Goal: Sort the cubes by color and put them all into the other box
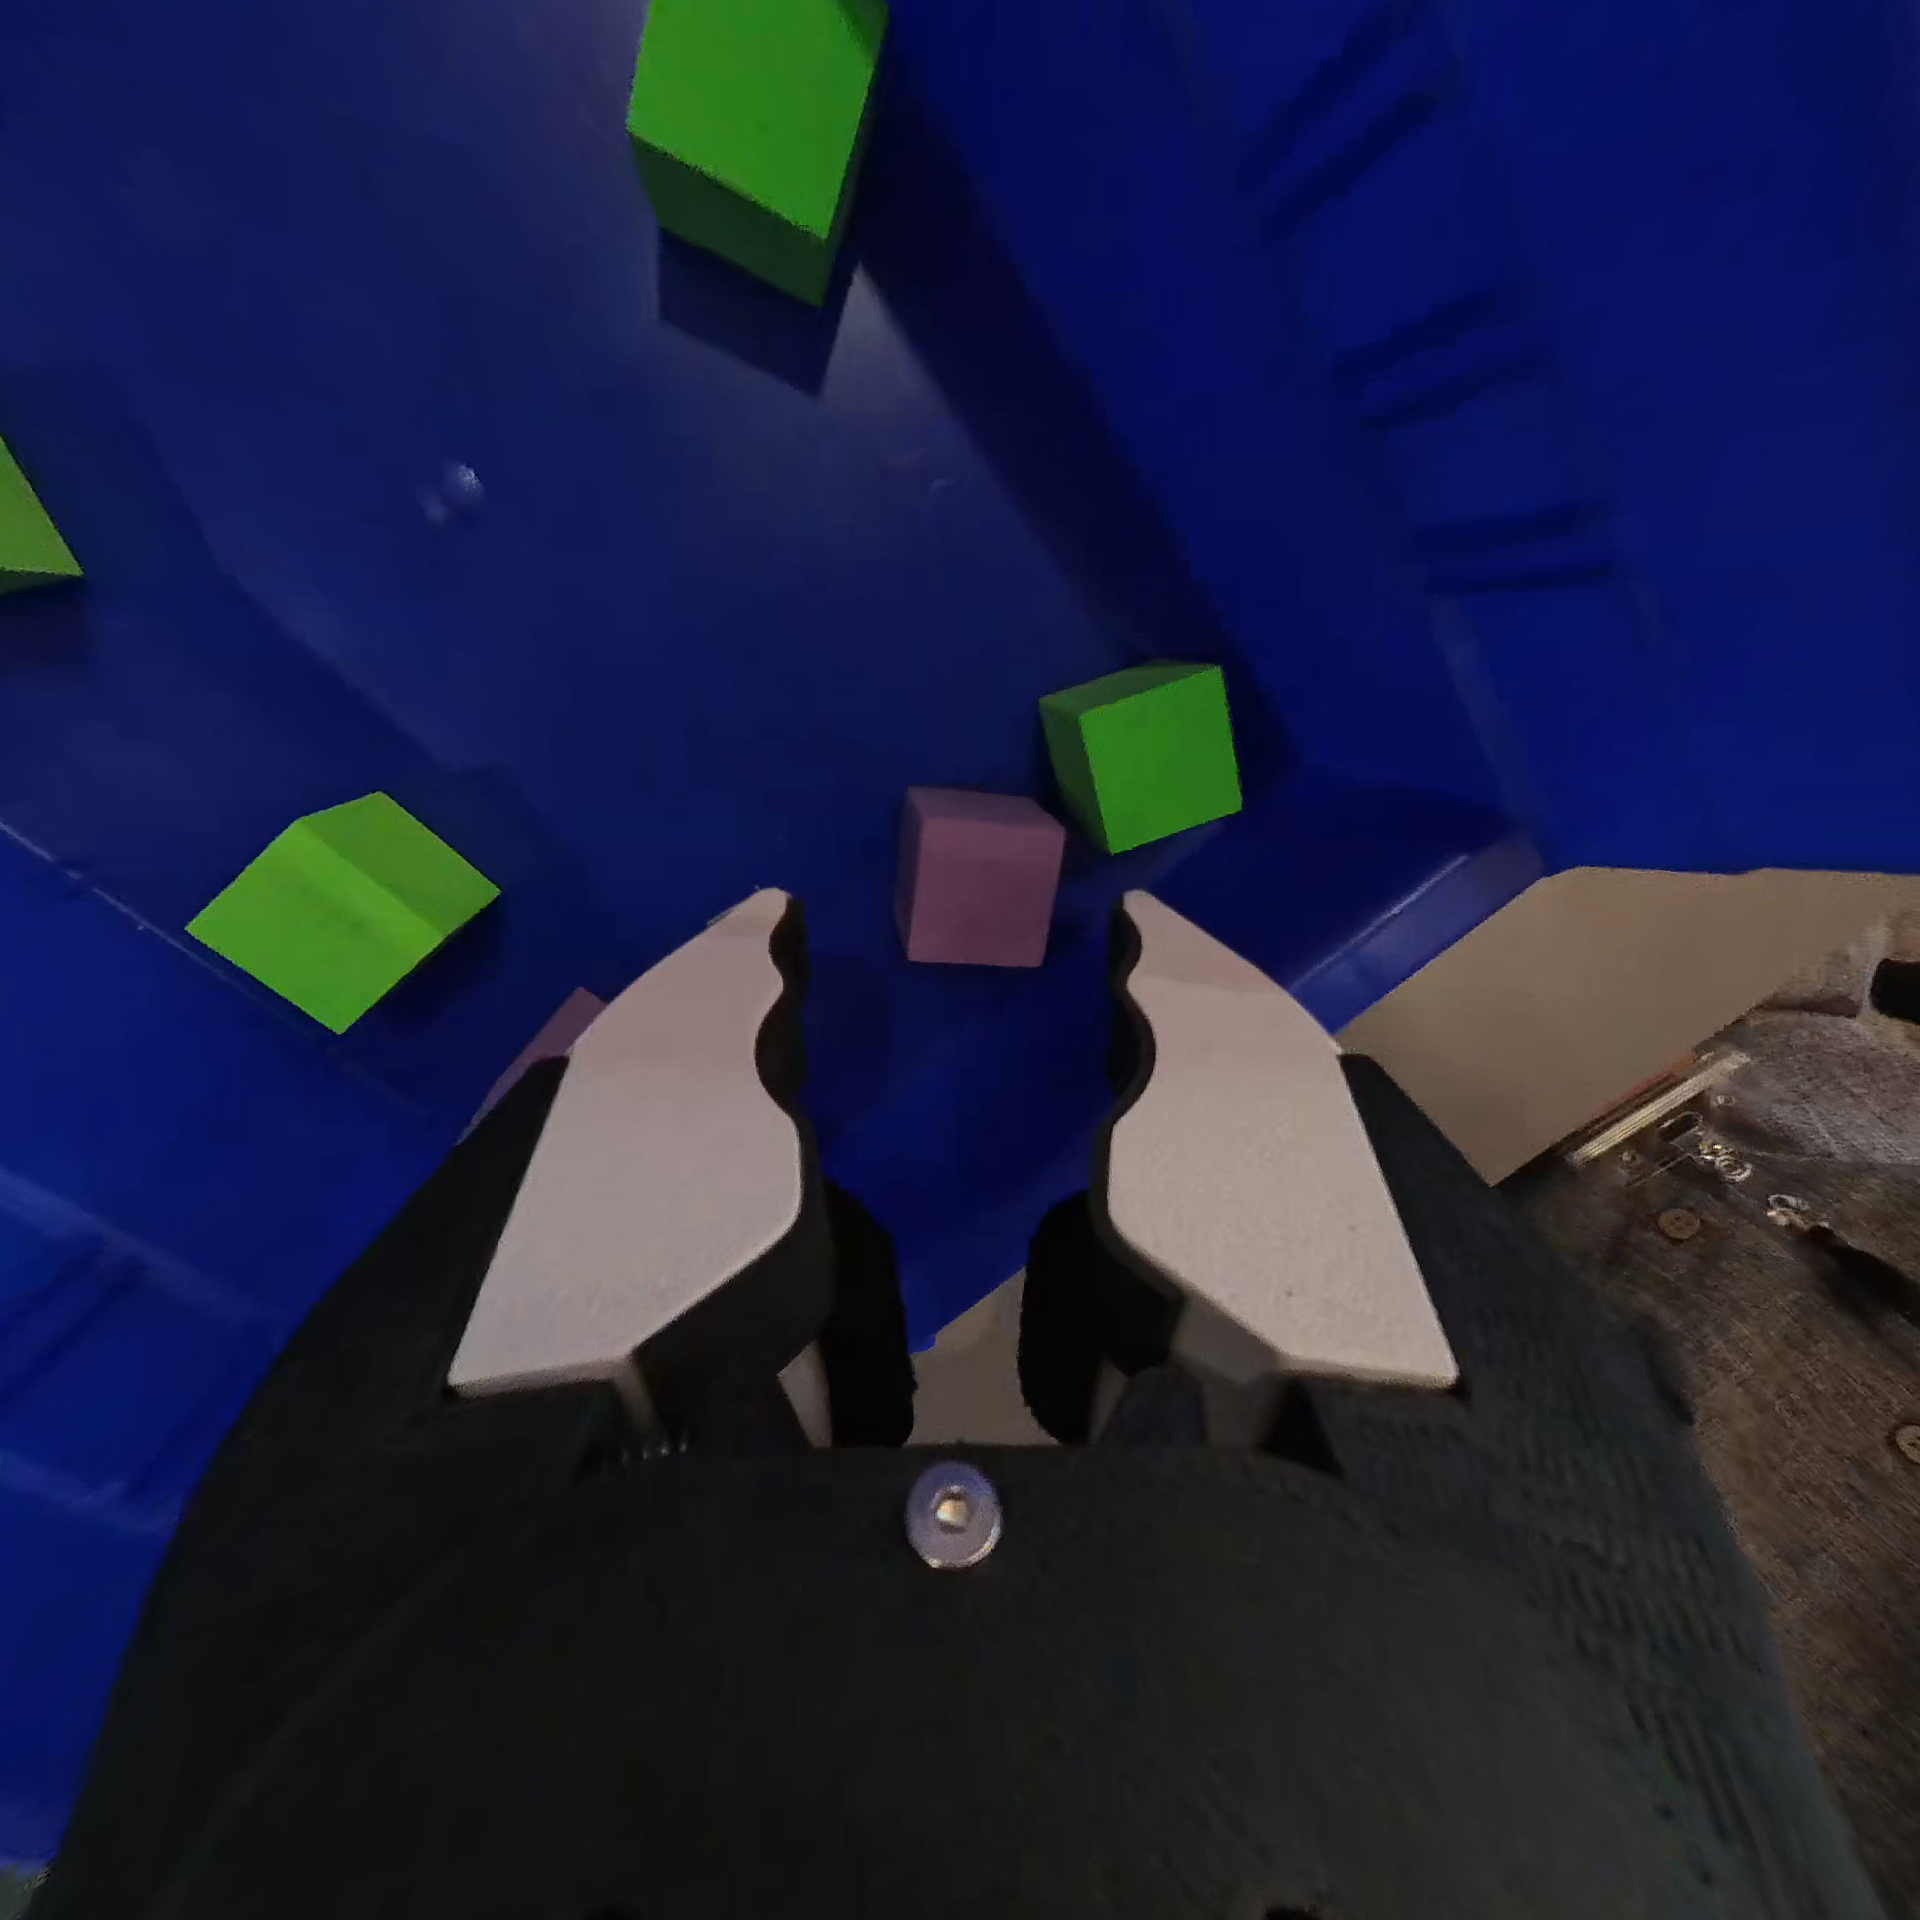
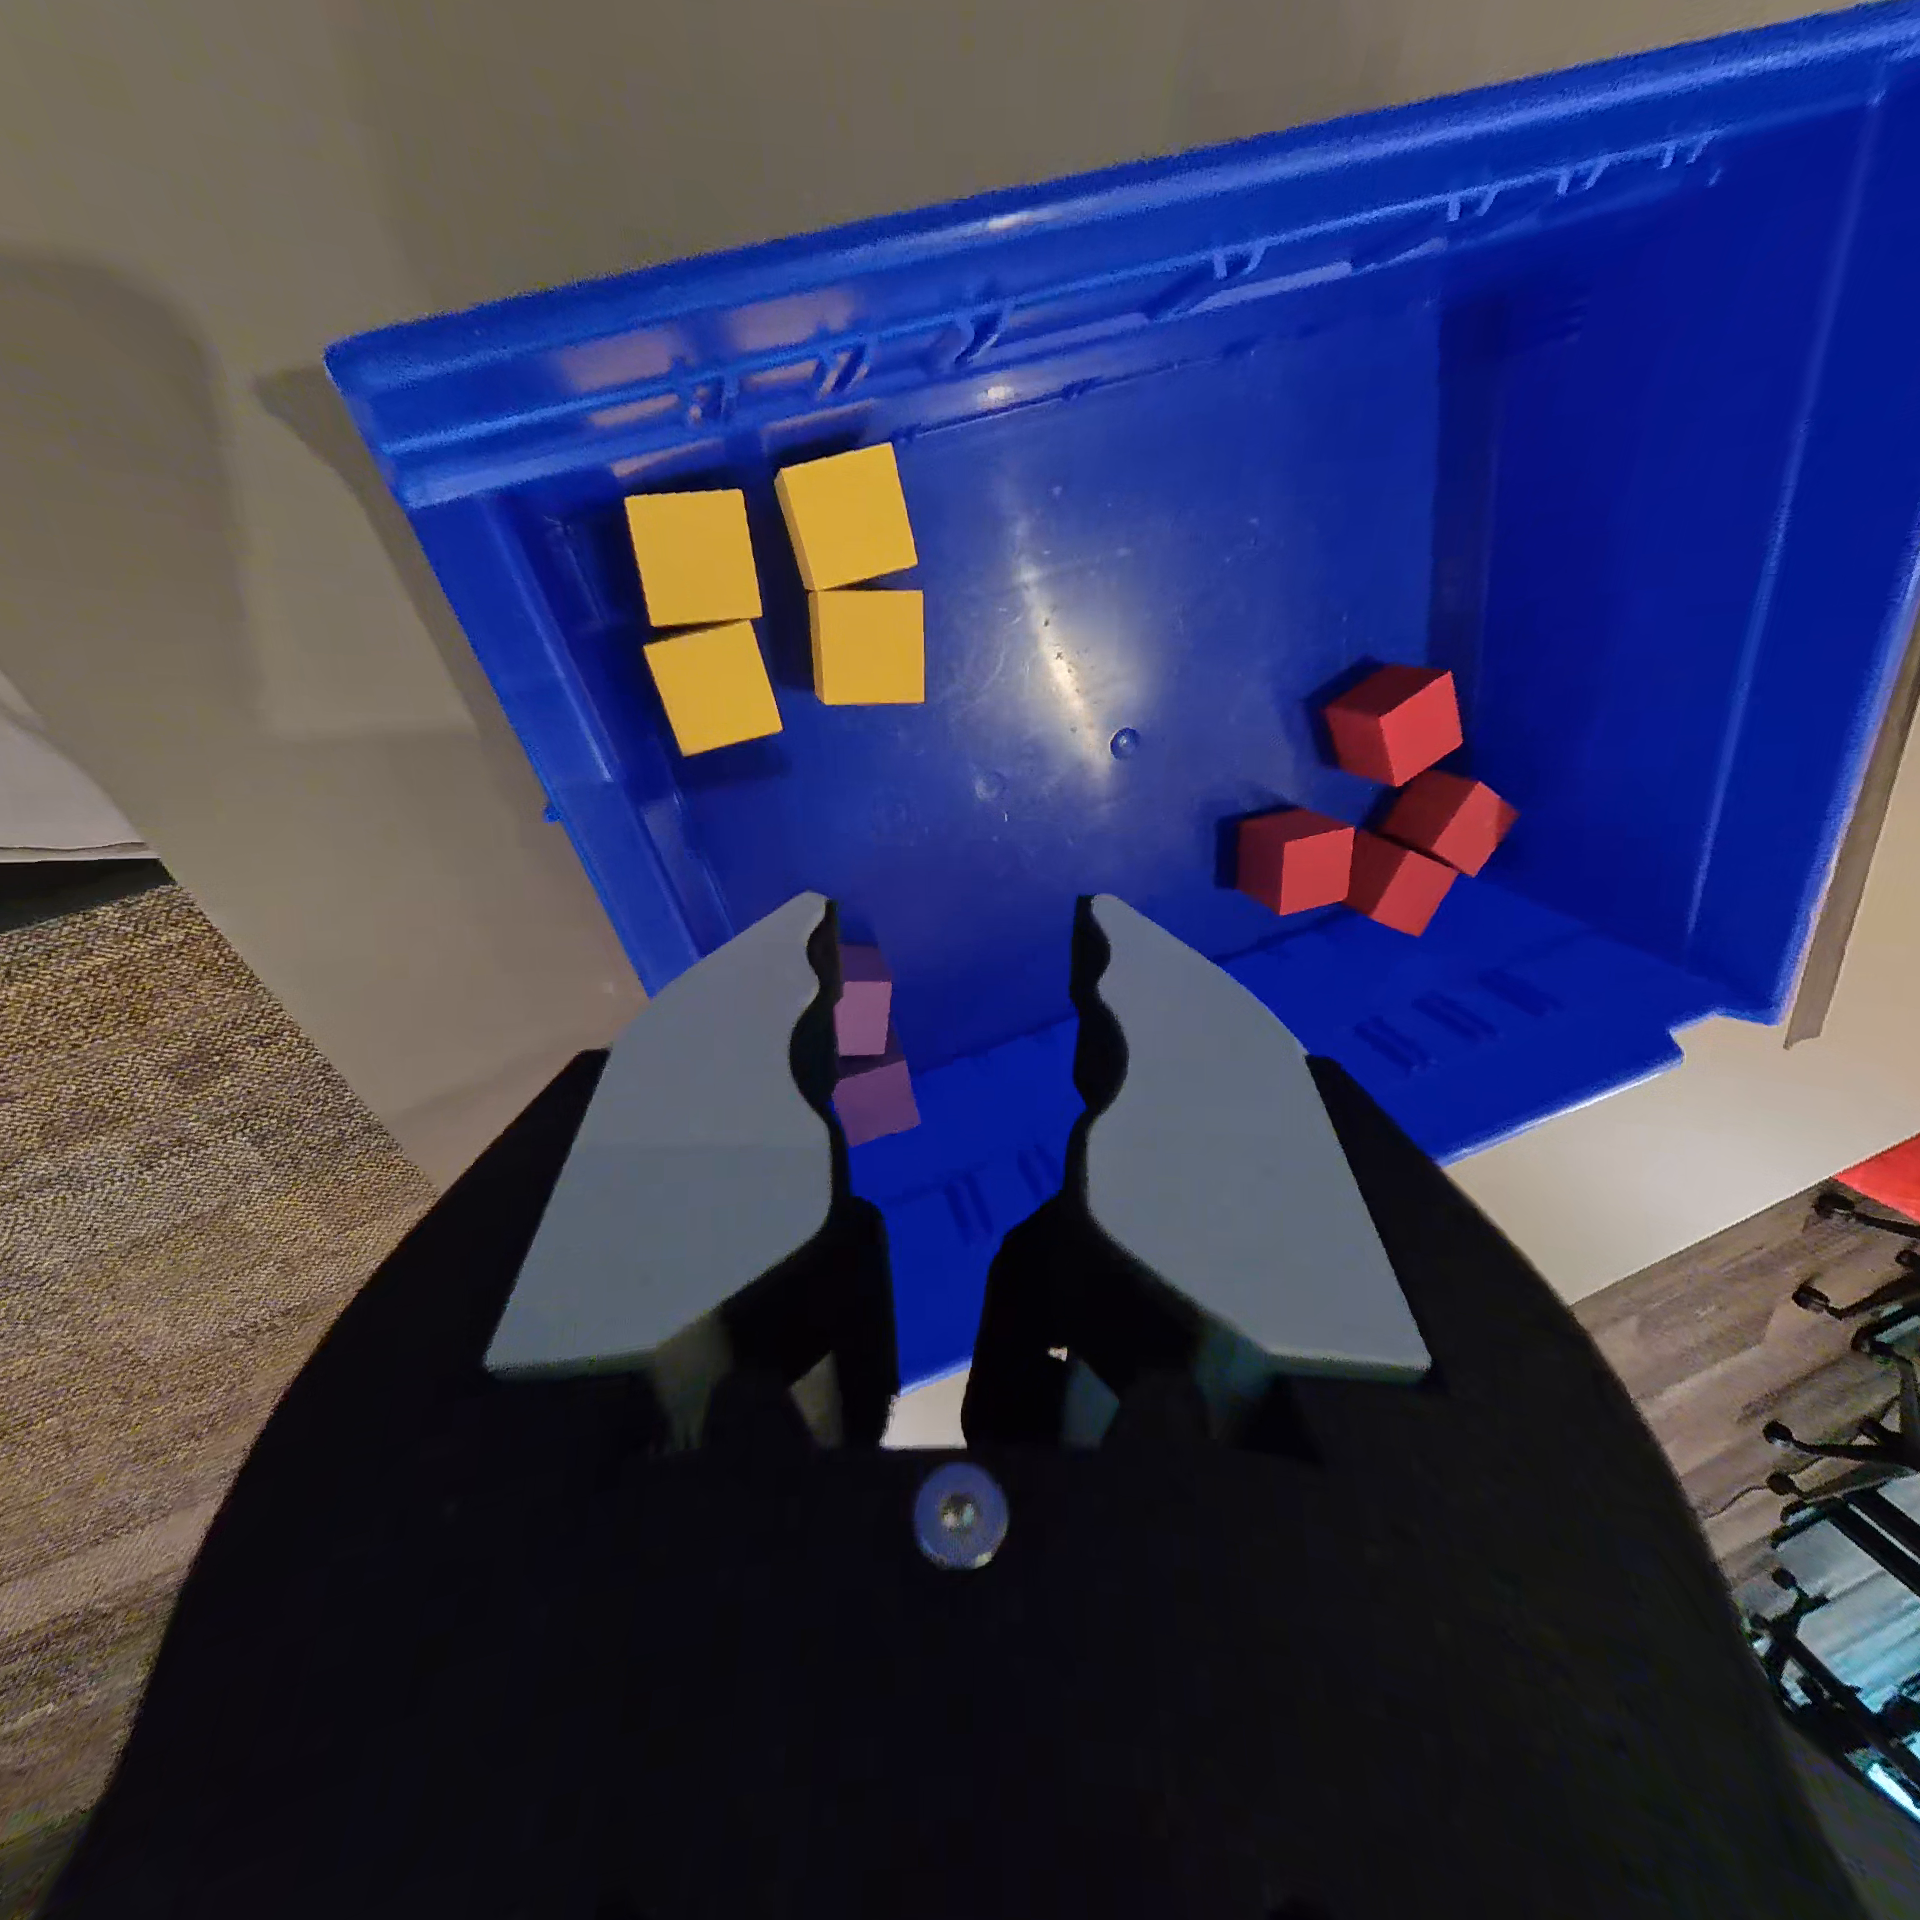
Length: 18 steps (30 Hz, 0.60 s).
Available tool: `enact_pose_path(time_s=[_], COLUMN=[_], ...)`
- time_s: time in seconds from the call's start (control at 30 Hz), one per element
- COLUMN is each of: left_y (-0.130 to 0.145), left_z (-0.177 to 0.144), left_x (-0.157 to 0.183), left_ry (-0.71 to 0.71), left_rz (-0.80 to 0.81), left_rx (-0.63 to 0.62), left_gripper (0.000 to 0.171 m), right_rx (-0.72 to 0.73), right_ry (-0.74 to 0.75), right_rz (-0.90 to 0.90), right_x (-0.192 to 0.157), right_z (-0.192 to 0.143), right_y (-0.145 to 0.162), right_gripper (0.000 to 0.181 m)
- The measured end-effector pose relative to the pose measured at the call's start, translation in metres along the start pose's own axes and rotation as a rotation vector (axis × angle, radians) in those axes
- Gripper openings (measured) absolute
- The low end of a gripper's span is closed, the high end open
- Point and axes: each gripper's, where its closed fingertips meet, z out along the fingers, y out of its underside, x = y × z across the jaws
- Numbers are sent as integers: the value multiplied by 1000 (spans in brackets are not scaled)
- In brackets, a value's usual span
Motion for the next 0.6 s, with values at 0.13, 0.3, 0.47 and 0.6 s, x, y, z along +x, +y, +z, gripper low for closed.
enact_pose_path(time_s=[0.13, 0.3, 0.47, 0.6], left_y=[1, -6, -41, -54], left_z=[13, 9, -40, -117], left_x=[-4, -2, 21, 71], left_ry=[-20, 26, 351, 905], left_rz=[22, 8, -52, -32], left_rx=[-43, -3, 340, 621], left_gripper=[49, 30, 30, 30], right_rx=[10, 60, 328, 705], right_ry=[3, 51, 187, 314], right_rz=[-8, -44, -135, -211], right_x=[-1, -1, -4, -30], right_z=[1, -7, -37, -76], right_y=[-6, -21, -78, -159], right_gripper=[42, 41, 47, 52])
